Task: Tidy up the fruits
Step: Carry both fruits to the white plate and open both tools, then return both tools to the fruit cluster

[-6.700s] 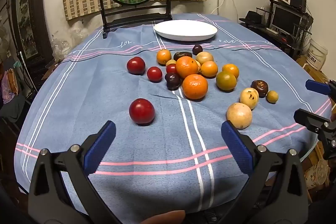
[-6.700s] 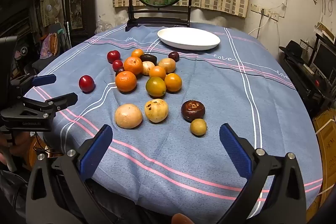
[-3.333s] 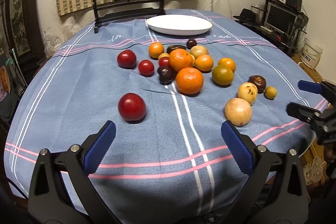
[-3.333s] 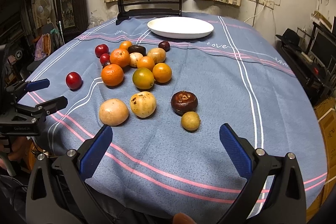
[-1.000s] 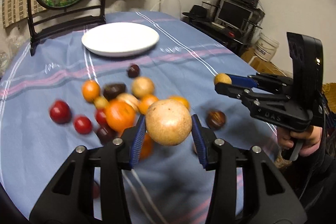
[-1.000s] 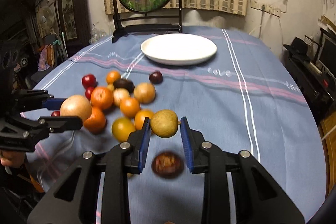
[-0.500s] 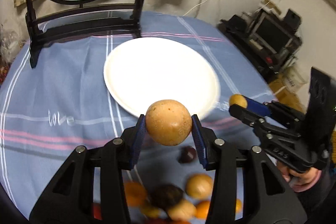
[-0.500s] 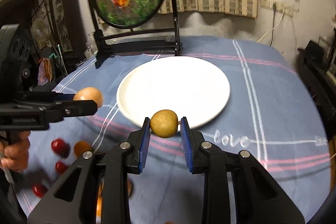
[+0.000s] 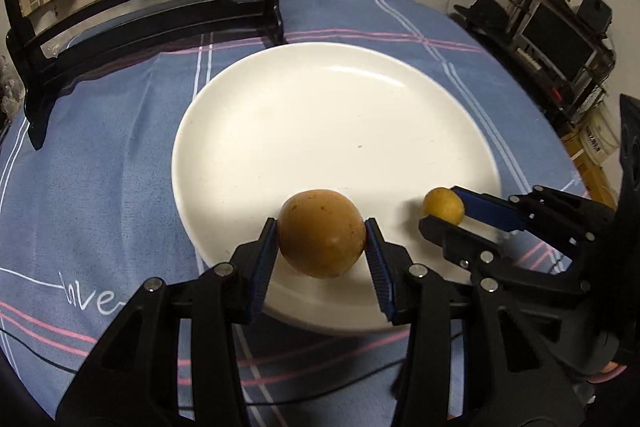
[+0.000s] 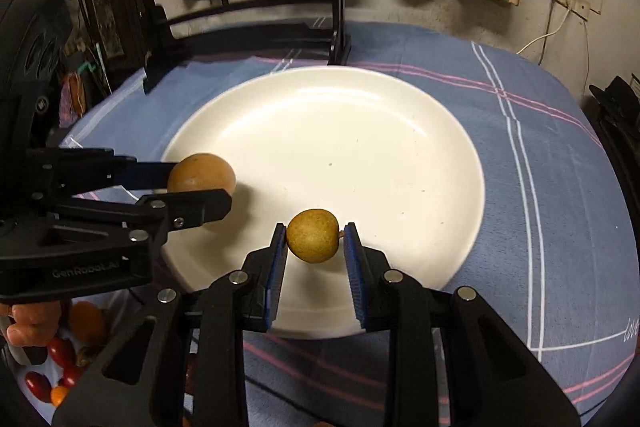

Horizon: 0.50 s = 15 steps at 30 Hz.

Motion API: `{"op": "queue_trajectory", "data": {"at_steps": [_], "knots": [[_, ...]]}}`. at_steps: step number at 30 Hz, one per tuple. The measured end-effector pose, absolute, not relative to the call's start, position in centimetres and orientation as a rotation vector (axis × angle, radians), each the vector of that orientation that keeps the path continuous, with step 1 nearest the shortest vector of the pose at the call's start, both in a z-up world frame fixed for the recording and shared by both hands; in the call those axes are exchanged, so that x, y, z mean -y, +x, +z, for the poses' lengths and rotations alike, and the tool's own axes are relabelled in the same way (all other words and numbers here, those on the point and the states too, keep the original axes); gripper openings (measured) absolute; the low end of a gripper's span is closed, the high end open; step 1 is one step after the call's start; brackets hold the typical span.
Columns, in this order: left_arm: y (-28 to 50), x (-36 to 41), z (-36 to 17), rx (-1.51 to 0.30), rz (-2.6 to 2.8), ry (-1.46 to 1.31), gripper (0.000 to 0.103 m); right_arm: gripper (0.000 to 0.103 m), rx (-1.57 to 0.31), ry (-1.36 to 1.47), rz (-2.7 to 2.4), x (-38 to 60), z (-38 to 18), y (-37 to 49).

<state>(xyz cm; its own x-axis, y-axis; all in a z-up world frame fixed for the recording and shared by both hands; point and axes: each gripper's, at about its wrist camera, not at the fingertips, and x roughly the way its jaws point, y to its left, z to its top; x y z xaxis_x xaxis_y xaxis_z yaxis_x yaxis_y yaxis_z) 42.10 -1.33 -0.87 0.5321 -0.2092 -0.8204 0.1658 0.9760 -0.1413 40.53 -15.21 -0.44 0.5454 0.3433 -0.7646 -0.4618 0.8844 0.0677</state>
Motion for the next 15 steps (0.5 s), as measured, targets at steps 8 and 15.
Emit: {"op": "queue_trajectory", "data": {"at_steps": [8,15], "knots": [[40.5,0.5,0.7,-0.894,-0.151,-0.001,0.081,0.068,-0.852,-0.193,0.450,14.7,0.0,40.2],[32.5,-1.7,5.4,-0.785,-0.166,-0.005,0.094,0.068,-0.774,-0.177,0.458,16.9,3.7,34.5]]}}
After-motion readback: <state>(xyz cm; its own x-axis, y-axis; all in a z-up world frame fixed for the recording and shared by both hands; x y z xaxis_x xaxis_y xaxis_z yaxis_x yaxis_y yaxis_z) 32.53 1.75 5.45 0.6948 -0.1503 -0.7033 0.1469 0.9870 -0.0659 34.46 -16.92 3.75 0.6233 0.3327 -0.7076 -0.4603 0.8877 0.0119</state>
